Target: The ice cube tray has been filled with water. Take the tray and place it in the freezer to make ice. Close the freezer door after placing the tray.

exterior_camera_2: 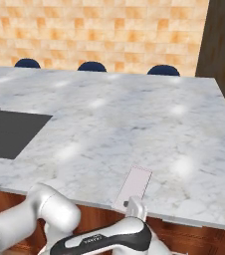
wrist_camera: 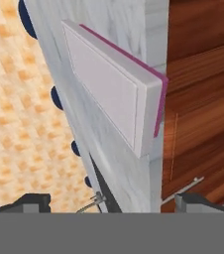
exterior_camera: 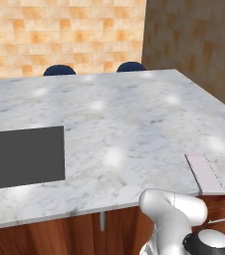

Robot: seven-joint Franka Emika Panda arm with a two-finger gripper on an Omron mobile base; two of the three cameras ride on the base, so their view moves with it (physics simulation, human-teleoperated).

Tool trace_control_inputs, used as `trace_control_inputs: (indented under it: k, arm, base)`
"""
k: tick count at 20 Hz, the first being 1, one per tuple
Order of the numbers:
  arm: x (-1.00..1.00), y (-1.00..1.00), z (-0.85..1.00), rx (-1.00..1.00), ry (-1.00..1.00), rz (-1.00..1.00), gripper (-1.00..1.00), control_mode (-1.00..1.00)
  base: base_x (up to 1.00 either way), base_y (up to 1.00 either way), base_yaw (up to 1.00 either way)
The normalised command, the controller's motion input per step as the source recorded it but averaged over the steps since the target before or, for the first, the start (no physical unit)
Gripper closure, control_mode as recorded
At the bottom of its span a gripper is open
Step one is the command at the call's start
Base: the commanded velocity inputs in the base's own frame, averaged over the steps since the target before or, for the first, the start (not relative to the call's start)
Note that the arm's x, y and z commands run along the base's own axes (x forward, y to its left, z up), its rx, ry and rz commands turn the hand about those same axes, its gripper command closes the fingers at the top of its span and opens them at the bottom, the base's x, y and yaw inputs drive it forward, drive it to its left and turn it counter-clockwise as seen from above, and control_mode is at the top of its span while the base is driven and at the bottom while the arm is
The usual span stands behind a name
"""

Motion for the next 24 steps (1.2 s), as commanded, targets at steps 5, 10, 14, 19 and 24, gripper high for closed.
trace_control_inputs:
  k: [5,10,14,19,24]
  arm:
    - [0.21,0.00,-0.12,0.00,-0.05,0.00,-1.00,-1.00]
    - [0.23,0.00,-0.24,0.00,-0.08,0.00,-1.00,-1.00]
    - [0.19,0.00,-0.21,0.00,-0.08,0.00,-1.00,-1.00]
    - [0.17,-0.02,-0.19,0.00,-0.06,0.00,-1.00,-1.00]
    - [0.16,-0.11,-0.15,0.00,-0.02,0.00,-1.00,-1.00]
  base:
    - [0.00,0.00,0.00]
    - [0.00,0.00,0.00]
    - [0.00,0.00,0.00]
    - [0.00,0.00,0.00]
    - [0.00,0.00,0.00]
